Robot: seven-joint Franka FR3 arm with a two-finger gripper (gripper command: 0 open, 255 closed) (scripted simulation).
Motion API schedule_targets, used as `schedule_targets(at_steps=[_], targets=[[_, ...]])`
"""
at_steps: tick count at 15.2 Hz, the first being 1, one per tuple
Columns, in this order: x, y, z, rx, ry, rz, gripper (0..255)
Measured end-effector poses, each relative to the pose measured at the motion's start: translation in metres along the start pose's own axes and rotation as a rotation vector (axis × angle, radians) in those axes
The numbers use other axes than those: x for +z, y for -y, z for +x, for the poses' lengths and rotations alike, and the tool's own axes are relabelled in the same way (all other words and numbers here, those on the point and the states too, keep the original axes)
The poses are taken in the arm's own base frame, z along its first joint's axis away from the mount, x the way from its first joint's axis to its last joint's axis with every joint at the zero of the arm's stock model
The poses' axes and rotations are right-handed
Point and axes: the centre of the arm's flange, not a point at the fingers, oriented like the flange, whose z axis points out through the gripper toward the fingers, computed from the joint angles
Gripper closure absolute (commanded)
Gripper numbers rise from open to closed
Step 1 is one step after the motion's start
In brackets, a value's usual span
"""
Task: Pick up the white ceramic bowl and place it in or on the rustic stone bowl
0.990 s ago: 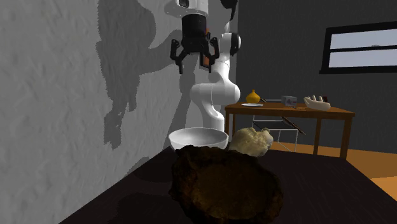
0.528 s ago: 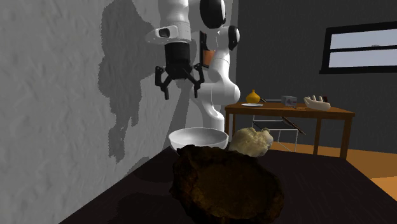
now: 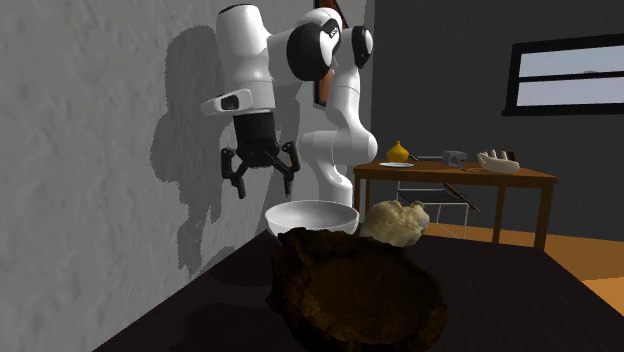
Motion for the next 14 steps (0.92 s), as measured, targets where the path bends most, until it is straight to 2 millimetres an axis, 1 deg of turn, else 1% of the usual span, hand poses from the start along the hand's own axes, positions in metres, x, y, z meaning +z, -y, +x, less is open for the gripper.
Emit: schedule_targets(at_steps=[5,6,8,13,14], targets=[[0.028,-0.002,0.003,0.002,0.003,0.003,0],[0.037,-0.002,0.002,0.002,0.003,0.004,0],[0.04,-0.002,0.002,0.003,0.003,0.004,0],[0.041,-0.002,0.002,0.003,0.002,0.003,0],[0.041,-0.002,0.002,0.003,0.002,0.003,255]])
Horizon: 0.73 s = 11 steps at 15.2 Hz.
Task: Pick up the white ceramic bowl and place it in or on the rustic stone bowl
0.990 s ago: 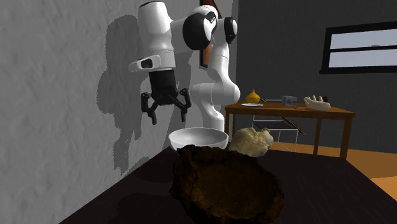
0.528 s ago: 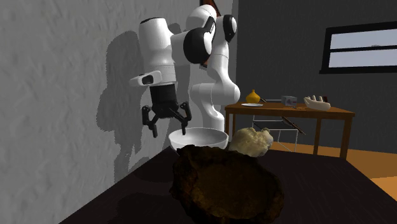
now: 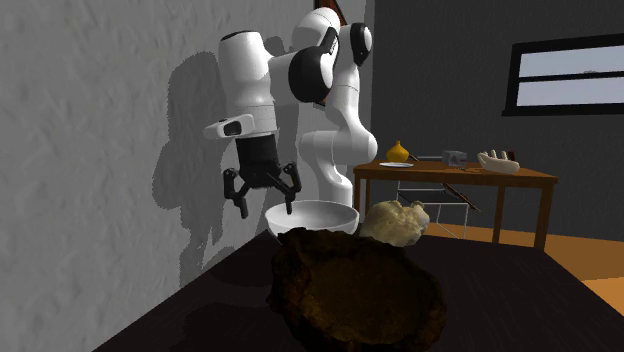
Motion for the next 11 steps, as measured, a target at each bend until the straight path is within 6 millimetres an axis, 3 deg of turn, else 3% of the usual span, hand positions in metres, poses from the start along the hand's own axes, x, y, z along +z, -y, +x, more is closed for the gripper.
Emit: schedule_targets(at_steps=[11], targets=[[-0.0026,0.0005,-0.0004,0.0,0.0,0.0,255]])
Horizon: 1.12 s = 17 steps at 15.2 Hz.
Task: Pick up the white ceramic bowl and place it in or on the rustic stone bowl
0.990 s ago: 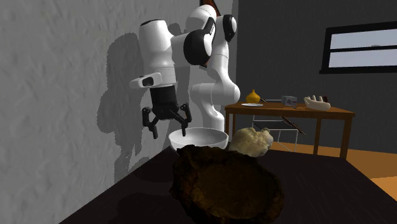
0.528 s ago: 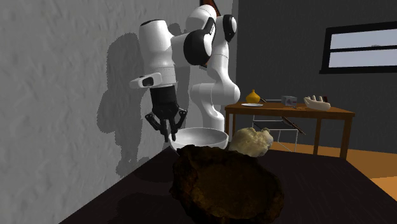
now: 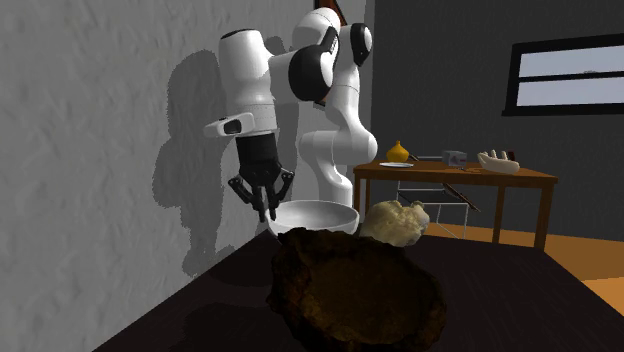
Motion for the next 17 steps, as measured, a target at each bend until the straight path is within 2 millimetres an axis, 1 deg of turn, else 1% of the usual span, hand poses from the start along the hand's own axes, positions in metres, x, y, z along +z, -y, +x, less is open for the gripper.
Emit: schedule_targets(at_steps=[5,17], targets=[[-0.022,0.001,-0.001,0.0,0.0,0.0,255],[-0.085,0.009,-0.006,0.0,0.0,0.0,255]])
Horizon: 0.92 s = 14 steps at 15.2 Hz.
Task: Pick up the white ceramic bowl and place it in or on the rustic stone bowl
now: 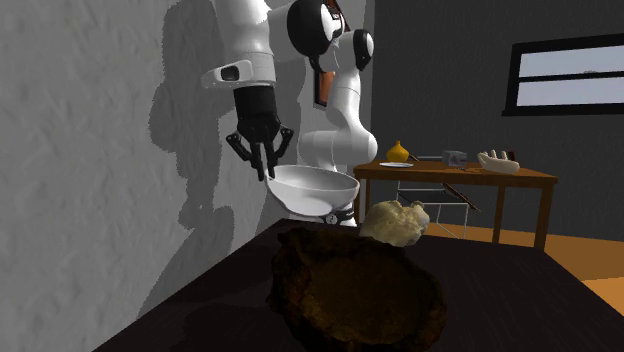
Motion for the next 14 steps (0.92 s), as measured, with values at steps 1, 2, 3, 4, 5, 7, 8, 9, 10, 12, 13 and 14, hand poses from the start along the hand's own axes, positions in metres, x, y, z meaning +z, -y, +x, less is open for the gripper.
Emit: schedule_targets(at_steps=[1,2,3,4,5,7,8,9,10,12,13,14], targets=[[-0.006,0.0,0.0,0.0,0.0,0.0,255],[-0.012,0.002,0.001,0.0,0.0,0.0,255],[-0.016,0.002,0.0,0.0,0.0,0.0,255],[-0.022,0.002,-0.001,0.0,0.0,0.0,255],[-0.028,0.003,-0.001,0.0,0.0,0.0,255],[-0.038,0.004,-0.001,0.0,0.0,0.0,255],[-0.042,0.005,-0.001,0.0,0.0,0.0,255],[-0.048,0.006,-0.001,0.0,0.0,0.0,255],[-0.052,0.005,-0.001,0.0,0.0,0.0,255],[-0.064,0.007,-0.004,0.0,0.0,0.0,255],[-0.07,0.007,-0.004,0.0,0.0,0.0,255],[-0.074,0.007,-0.004,0.0,0.0,0.0,255]])
